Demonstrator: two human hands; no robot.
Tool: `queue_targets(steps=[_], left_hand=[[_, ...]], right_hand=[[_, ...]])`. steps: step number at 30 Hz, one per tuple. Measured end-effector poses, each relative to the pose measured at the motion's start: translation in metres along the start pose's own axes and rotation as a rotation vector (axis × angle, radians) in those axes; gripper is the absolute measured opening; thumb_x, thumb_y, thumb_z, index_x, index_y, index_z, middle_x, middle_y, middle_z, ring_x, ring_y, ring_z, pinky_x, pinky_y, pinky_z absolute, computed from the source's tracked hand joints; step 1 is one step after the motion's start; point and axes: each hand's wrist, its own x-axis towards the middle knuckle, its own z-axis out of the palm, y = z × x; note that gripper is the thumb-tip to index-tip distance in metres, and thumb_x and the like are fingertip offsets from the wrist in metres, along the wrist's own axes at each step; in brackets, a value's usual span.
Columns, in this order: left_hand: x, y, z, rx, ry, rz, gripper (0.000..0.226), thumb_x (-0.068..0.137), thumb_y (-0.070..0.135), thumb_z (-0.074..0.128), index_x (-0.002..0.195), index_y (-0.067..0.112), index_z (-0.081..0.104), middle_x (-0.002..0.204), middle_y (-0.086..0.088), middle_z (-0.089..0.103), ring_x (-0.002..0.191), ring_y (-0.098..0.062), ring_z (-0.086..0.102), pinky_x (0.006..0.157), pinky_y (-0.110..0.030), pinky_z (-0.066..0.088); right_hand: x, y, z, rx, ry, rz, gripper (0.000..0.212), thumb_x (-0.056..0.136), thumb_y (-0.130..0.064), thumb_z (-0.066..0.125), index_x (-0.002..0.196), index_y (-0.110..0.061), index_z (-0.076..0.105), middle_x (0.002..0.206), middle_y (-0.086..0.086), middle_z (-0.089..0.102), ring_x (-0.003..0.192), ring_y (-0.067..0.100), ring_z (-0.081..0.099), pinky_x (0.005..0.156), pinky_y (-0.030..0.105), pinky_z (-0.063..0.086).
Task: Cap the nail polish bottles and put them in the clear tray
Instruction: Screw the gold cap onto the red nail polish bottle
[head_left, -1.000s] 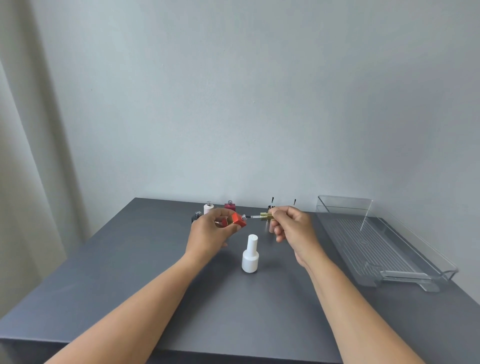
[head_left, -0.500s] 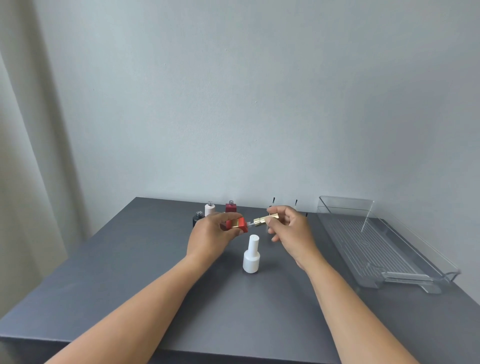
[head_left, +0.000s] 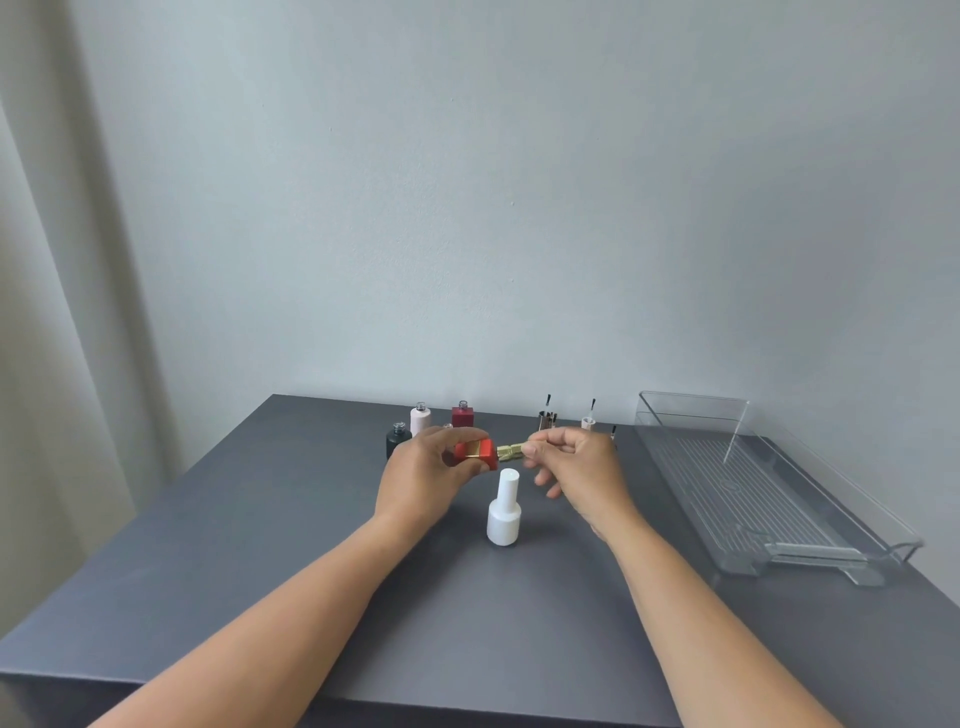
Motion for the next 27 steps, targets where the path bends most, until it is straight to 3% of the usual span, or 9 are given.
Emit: queue_targets(steps=[3,6,9,12,16,19,22,24,27], left_hand=[[0.0002,0.0014,-0.0008,-0.014,-0.009,-0.025,0.029,0.079,0.027,0.082,0.098,0.048,0.073,0.086,0.015,0.066,0.072,0.008,0.058,0.07,-0.017,0.047],[-0.0002,0.0034,-0.0032,-0.104,-0.071,-0.088,0.035,0.082,0.025,0.08,0.087,0.058,0.067,0.08,0.015,0.067,0.066,0.0,0.059,0.076,-0.031,0.058],[-0.0003,0.0056,-0.0049,-0.163,-0.102,-0.13,0.028,0.085,0.025,0.078,0.103,0.046,0.072,0.092,0.004,0.071,0.082,-0.016,0.069,0.073,-0.037,0.063],[0.0004,0.0067,-0.0058,-0.18,-0.123,-0.129,0.031,0.086,0.025,0.077,0.114,0.038,0.072,0.101,-0.003,0.071,0.09,-0.022,0.069,0.064,-0.033,0.063],[-0.0015,0.0097,-0.0071,-0.142,-0.096,-0.092,0.037,0.081,0.024,0.082,0.09,0.057,0.067,0.088,0.005,0.069,0.078,-0.019,0.066,0.075,-0.039,0.062],[-0.0028,0.0093,-0.0064,-0.087,-0.051,-0.031,0.038,0.077,0.025,0.085,0.088,0.058,0.068,0.08,0.013,0.064,0.062,0.002,0.055,0.069,-0.025,0.052],[-0.0034,0.0098,-0.0052,-0.039,-0.02,0.02,0.032,0.076,0.026,0.086,0.096,0.047,0.074,0.081,0.015,0.062,0.069,0.008,0.055,0.065,-0.006,0.038],[-0.0037,0.0103,-0.0052,-0.015,-0.012,0.043,0.031,0.075,0.025,0.086,0.099,0.042,0.076,0.081,0.015,0.061,0.072,0.008,0.055,0.064,-0.003,0.036],[-0.0032,0.0097,-0.0056,0.015,-0.006,0.053,0.03,0.076,0.027,0.085,0.1,0.043,0.076,0.081,0.017,0.06,0.072,0.009,0.054,0.062,-0.004,0.035]], right_hand=[[-0.0008,-0.0004,0.0004,-0.04,-0.001,-0.038,0.007,0.085,-0.013,0.07,0.081,-0.02,0.07,0.064,-0.005,0.069,0.049,0.005,0.056,0.046,0.022,0.047],[-0.0011,-0.0012,-0.001,-0.036,0.005,-0.092,0.019,0.085,-0.005,0.069,0.082,-0.024,0.068,0.068,-0.008,0.068,0.054,0.006,0.06,0.052,0.021,0.05],[-0.0009,-0.0017,-0.0027,-0.029,-0.002,-0.126,0.026,0.084,0.001,0.068,0.081,-0.025,0.066,0.074,-0.006,0.068,0.058,0.005,0.063,0.056,0.022,0.051],[-0.0005,-0.003,-0.0052,-0.022,-0.018,-0.14,0.027,0.083,0.003,0.067,0.081,-0.024,0.067,0.076,-0.002,0.069,0.059,0.006,0.063,0.058,0.023,0.052],[-0.0003,-0.0019,-0.0063,-0.03,-0.02,-0.111,0.018,0.085,-0.005,0.069,0.081,-0.022,0.071,0.068,-0.003,0.068,0.055,0.01,0.06,0.053,0.024,0.051],[-0.001,-0.0005,-0.0059,-0.062,-0.01,-0.087,0.01,0.087,-0.023,0.07,0.077,-0.022,0.072,0.056,-0.006,0.065,0.048,0.008,0.054,0.046,0.023,0.046],[-0.0008,0.0,-0.007,-0.158,0.049,-0.062,0.037,0.084,-0.048,0.068,0.069,-0.014,0.07,0.051,-0.005,0.063,0.042,0.011,0.05,0.046,0.025,0.043],[-0.0005,0.0005,-0.0073,-0.249,0.078,-0.059,0.054,0.083,-0.057,0.063,0.063,-0.008,0.067,0.052,-0.001,0.066,0.042,0.013,0.05,0.053,0.028,0.044],[-0.0012,0.0013,-0.007,-0.308,0.086,-0.058,0.057,0.085,-0.058,0.06,0.052,-0.012,0.063,0.053,0.0,0.068,0.041,0.006,0.05,0.055,0.026,0.042]])
